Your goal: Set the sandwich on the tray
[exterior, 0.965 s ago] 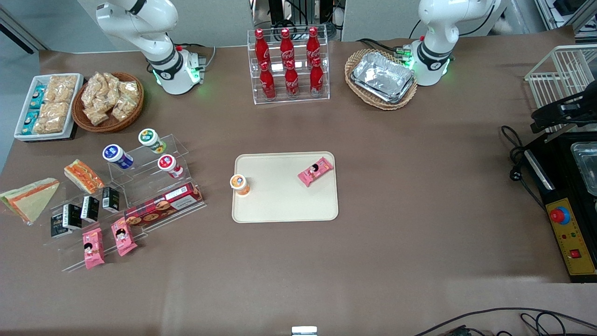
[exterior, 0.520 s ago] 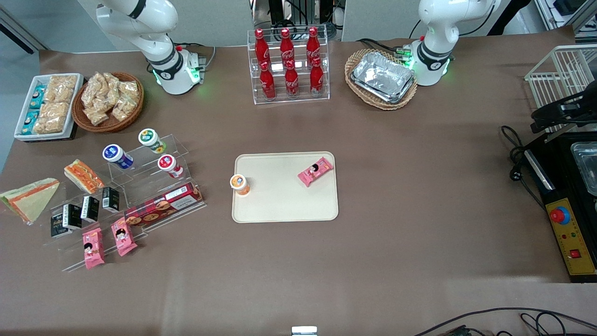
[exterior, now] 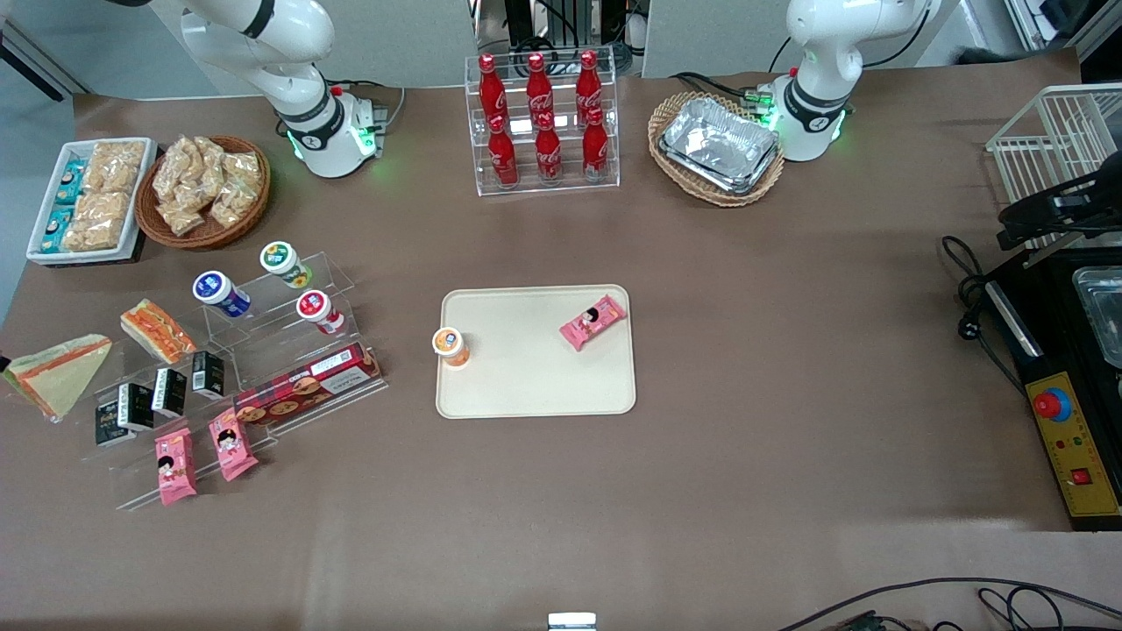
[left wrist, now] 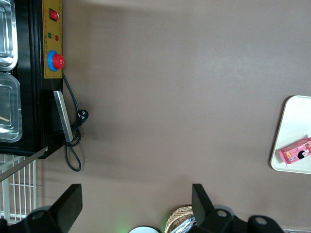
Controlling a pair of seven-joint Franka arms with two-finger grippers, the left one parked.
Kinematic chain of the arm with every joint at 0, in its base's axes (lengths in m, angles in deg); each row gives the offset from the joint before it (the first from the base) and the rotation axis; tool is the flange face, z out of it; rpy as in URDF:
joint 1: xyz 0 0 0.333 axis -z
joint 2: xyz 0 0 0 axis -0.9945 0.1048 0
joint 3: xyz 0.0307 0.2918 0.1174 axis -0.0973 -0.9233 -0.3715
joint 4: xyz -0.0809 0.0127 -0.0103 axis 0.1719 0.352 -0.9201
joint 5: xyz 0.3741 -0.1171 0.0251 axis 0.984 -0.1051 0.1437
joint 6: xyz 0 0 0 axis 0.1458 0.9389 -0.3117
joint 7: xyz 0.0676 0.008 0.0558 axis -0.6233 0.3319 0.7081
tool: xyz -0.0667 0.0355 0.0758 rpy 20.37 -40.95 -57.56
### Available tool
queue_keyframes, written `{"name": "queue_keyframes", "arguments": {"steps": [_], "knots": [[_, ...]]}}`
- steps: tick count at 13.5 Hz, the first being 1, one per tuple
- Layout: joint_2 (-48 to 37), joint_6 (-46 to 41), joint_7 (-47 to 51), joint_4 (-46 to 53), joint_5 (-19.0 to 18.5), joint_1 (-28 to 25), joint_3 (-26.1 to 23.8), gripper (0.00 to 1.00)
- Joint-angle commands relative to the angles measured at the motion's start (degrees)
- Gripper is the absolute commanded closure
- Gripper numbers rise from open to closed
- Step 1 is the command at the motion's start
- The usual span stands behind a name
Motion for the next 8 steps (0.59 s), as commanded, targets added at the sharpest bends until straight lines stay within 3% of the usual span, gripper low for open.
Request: {"name": "queue_keyframes", "arguments": {"steps": [1,8], "knots": [[2.09,2.28,-0.91,-0.33,2.48,-0.36,-0.02,0.00],[6.49,5.63,-8.99,-0.33,9.60,1.57,0.15,0.00]]}}
